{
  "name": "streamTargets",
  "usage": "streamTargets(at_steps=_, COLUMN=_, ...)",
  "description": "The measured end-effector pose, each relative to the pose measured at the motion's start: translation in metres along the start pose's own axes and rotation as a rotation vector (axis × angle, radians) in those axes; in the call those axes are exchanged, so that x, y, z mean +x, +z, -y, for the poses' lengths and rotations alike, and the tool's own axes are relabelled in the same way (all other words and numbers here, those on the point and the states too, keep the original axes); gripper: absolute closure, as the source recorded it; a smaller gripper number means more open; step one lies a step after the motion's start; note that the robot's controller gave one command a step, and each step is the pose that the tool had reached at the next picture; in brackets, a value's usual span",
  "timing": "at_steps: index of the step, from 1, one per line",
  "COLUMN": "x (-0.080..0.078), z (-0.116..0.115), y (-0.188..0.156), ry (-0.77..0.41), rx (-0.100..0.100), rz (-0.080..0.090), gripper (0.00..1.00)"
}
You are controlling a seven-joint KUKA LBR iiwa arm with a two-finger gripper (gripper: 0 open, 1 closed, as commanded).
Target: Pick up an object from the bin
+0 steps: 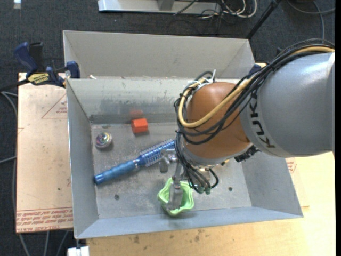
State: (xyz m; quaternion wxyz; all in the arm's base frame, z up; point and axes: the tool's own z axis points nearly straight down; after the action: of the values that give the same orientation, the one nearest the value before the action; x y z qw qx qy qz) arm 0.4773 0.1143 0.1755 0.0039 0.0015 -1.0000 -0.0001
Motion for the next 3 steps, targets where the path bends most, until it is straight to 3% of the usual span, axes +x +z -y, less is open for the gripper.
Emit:
streamTargets(at_steps=1, x=-0.094, z=-0.019, y=0.094, ry=-0.277, rx=-0.003, rz=0.022, gripper=0.0)
streamTargets(at_steps=2, x=-0.097, z=-0.076, y=0.104, ry=-0.246, rx=-0.004, rz=0.013, gripper=0.0)
streamTargets(at_steps=3, x=-0.097, z=-0.072, y=0.105, ry=-0.24, rx=-0.001, rz=0.009, gripper=1.0)
